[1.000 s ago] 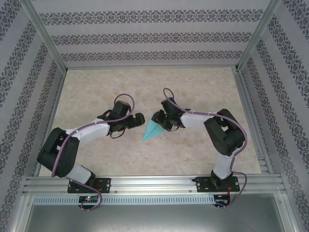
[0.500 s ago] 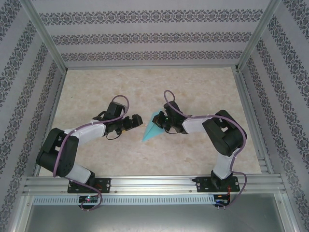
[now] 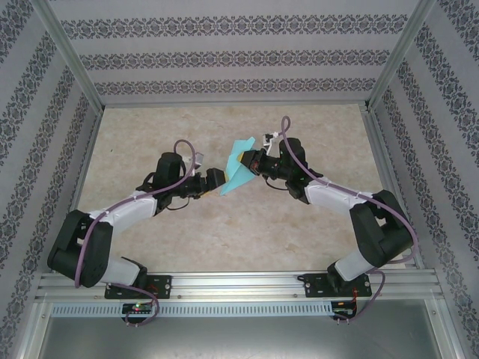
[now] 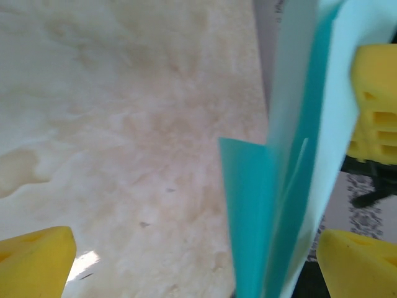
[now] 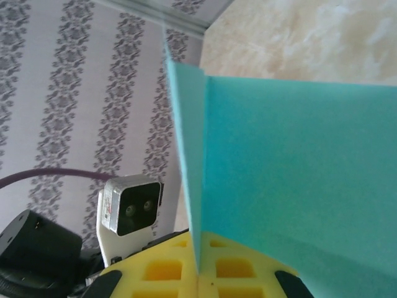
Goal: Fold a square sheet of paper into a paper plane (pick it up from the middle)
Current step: Pick up the paper from the center of the table, then turn over the paper at the center of the table.
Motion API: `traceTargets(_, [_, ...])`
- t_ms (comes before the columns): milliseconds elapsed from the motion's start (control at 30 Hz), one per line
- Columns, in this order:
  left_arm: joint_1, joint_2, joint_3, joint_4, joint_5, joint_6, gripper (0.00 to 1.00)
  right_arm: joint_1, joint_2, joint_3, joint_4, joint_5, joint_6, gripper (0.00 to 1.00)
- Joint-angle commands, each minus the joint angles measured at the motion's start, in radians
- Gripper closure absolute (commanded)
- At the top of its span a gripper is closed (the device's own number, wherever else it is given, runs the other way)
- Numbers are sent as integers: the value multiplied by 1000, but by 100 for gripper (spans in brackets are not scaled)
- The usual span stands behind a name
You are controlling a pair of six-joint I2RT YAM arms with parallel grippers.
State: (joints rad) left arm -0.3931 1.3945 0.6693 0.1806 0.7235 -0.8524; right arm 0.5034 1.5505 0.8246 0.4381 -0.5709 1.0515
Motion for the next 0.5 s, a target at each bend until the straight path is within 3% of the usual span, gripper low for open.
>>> traceTargets(0, [-1, -29, -17, 216, 101, -60, 1, 0, -10, 5, 104, -93, 51, 95])
traceTargets(133, [-18, -37, -28, 324, 115, -102, 8, 0, 18, -5, 207, -140, 113, 95])
traceTargets(267, [-20, -33, -27, 331, 71, -131, 18, 1, 41, -21, 282, -158, 152, 95])
traceTargets(467, [-21, 1, -38, 437, 60, -208, 42, 1, 69, -37, 332, -167, 178, 95])
